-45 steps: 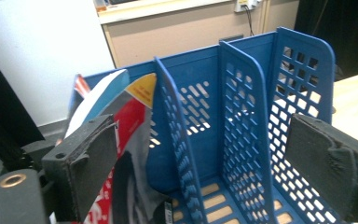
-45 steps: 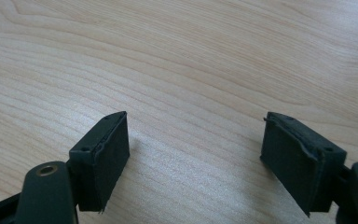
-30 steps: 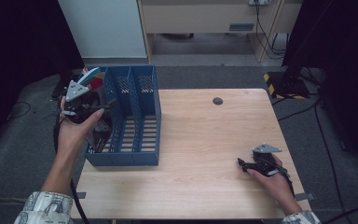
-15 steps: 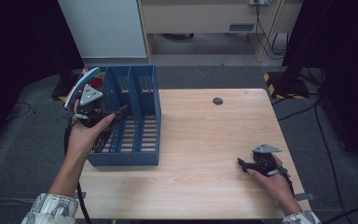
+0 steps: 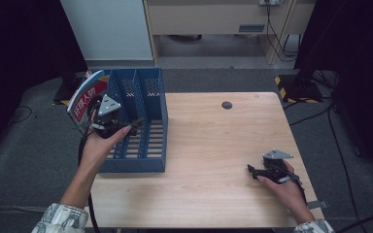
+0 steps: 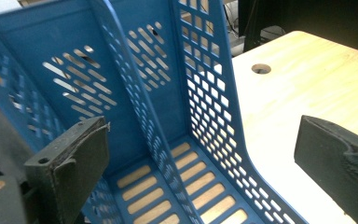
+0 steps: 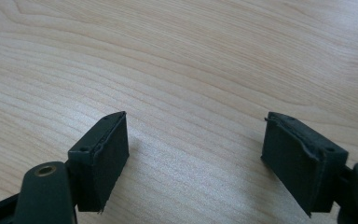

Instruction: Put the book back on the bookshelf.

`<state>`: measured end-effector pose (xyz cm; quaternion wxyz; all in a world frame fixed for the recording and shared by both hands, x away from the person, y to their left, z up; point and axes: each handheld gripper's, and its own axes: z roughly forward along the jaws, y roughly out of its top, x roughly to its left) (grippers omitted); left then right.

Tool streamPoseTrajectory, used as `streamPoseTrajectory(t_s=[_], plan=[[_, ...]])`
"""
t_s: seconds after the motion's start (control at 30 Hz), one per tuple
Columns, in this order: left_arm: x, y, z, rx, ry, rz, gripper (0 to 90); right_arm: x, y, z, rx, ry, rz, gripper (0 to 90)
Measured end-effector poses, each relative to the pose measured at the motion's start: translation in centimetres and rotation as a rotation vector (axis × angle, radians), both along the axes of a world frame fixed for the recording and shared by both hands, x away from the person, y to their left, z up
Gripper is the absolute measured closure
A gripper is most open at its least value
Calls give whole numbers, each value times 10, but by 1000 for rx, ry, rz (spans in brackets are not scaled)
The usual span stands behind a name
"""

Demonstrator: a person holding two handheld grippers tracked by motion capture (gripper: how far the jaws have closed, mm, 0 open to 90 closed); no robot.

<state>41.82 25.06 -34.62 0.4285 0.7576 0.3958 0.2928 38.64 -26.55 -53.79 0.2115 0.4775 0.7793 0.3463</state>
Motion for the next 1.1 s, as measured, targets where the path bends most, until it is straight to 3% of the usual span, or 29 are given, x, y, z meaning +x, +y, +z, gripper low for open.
streamPoseTrajectory(t_s=[0.63,0.9,1.1], plan=[[-3,-14,-19,-10,25,-34,28,0,0,0,-1,1,4,226],[-8,-29,-26,-2,34,-79,29,0,0,0,-3,0,6,223],[-13,-35,-29,-21,37,-94,29,0,1,0,-2,3,6,218]])
